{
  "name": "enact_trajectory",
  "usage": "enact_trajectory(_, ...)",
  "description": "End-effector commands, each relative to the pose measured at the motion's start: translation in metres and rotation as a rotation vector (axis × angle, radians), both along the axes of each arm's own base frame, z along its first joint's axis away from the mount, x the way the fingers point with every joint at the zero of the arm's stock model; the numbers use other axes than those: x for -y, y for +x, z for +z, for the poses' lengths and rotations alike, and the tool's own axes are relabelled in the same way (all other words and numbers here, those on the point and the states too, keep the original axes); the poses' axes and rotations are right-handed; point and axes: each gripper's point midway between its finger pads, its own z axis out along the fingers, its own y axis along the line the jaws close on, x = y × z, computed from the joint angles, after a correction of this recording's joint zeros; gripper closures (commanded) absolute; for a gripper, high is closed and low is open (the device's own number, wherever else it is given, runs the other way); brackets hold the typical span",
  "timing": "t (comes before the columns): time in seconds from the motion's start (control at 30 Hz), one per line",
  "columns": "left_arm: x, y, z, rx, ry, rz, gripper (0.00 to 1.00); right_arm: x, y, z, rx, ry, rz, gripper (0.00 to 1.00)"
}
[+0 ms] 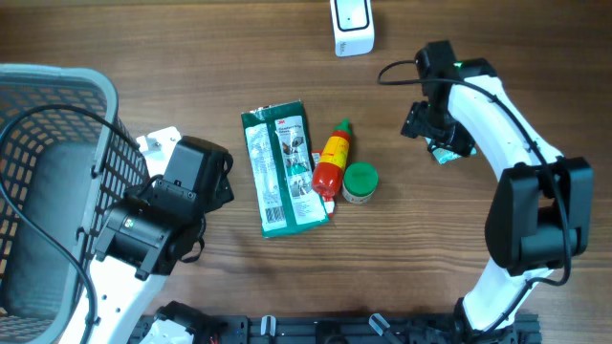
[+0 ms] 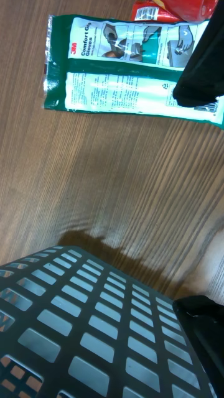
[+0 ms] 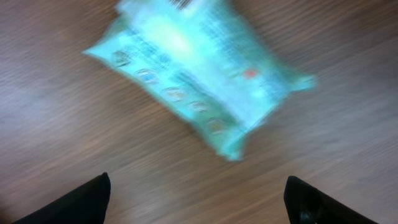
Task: Scan the item barcode
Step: 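Lift the wipes pack with the right gripper and move it toward the center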
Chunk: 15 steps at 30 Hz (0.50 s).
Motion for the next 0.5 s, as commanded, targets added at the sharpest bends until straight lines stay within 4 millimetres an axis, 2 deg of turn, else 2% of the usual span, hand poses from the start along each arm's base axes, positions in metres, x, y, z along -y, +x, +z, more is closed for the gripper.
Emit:
enact_trajectory(0.0,-0.004,0.000,0.000,0.009,0.005,0.026,0.00,-0.041,0.000,0.005,-0.001,0.288,-0.035,0.11)
enact_trajectory(0.1,-0.004,0.000,0.000,0.009,0.005,0.026,0.00,-0.038,-0.016,0.027,-0.012,0.285,-0.035,0.13)
enact_trajectory(0.23,-0.004,0.000,0.000,0.008,0.005,0.026,0.00,-0.037,-0.031,0.077,0.079,0.301,0.001,0.13)
enact_trajectory(0.33,-0.004,0.000,0.000,0.009,0.005,0.026,0.00,-0.035,-0.047,0.124,0.200,0.315,0.019,0.12)
enact_trajectory(0.37,-0.004,0.000,0.000,0.009,0.005,0.026,0.00,-0.034,-0.052,0.133,0.234,0.319,0.021,0.12)
enact_trajectory(0.4,-0.004,0.000,0.000,0.008,0.005,0.026,0.00,-0.032,-0.058,0.141,0.278,0.318,0.017,0.04)
enact_trajectory(0.43,-0.004,0.000,0.000,0.008,0.005,0.026,0.00,-0.024,-0.067,0.144,0.323,0.296,-0.030,0.00)
enact_trajectory(0.47,-0.004,0.000,0.000,0.008,0.005,0.026,0.00,-0.017,-0.073,0.142,0.345,0.274,-0.078,0.00)
